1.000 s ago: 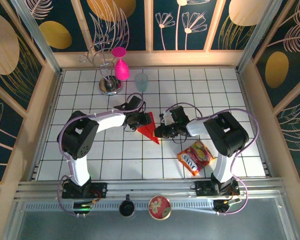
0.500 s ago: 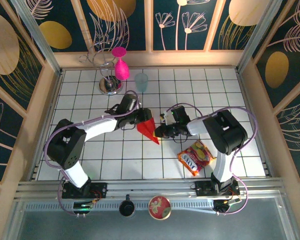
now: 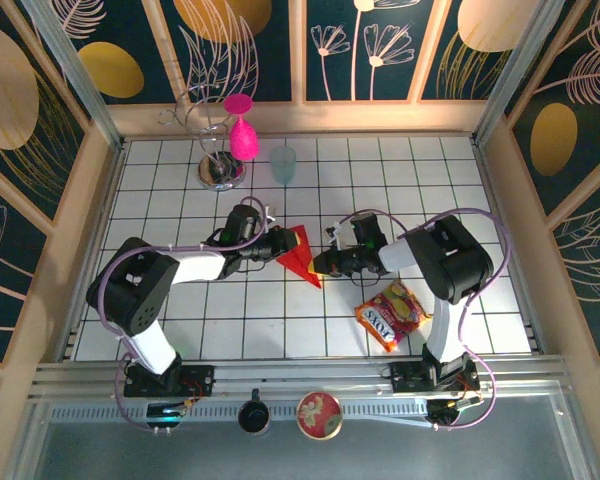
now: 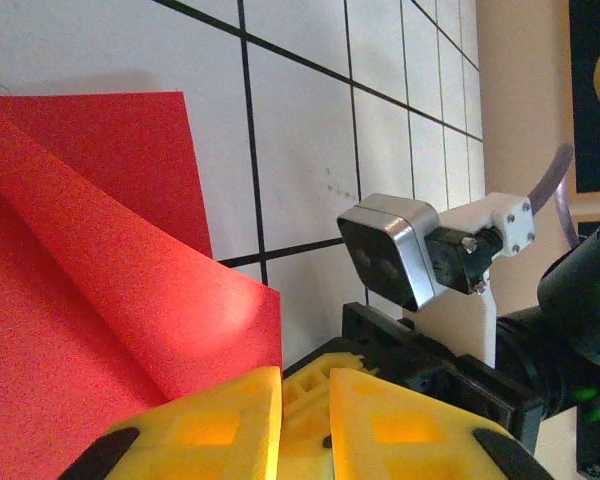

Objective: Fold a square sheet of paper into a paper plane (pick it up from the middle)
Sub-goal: Fourth fold the wing at the center of the table.

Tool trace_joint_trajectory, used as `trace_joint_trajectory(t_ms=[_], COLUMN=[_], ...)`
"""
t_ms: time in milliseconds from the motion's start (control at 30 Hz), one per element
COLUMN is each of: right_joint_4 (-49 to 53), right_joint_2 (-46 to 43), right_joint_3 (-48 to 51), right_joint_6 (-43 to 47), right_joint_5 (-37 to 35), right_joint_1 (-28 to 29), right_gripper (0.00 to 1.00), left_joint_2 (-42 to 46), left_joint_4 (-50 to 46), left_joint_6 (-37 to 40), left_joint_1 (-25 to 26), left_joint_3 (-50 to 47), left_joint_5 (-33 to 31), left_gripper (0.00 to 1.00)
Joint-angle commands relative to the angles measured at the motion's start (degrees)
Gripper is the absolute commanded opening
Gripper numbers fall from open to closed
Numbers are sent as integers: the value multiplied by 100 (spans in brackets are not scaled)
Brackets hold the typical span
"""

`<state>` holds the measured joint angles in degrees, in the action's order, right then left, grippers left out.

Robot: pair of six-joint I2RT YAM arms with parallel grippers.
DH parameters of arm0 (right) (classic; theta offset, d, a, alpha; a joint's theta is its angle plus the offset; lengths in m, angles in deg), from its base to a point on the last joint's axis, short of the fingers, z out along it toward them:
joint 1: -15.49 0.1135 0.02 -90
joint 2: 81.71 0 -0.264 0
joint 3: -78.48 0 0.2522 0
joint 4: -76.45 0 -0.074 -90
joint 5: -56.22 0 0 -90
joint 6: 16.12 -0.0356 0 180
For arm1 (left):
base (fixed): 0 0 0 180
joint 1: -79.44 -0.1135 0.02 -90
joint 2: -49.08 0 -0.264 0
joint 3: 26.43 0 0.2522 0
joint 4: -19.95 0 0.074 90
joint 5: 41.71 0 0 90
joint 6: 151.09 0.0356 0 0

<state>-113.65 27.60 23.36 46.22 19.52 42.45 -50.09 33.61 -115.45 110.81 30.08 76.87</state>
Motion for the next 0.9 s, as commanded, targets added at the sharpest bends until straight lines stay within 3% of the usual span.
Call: trace_joint_trajectory(t_ms=[0,867], right_joint_4=[68,221], right_joint_2=[179,213], right_joint_3=[138,103], right_joint_6=[-47,-69], right_joint_5=[-39,-85], right_joint_1=[-119,-165], right_gripper=[2,6], left_joint_2=[-280,-1156], left_joint_4=[274,202], left_joint_6=[-50,40], left_joint_1=[-13,-11], left_joint_3=[80,608], left_joint_5=[275,580], left_gripper=[19,16])
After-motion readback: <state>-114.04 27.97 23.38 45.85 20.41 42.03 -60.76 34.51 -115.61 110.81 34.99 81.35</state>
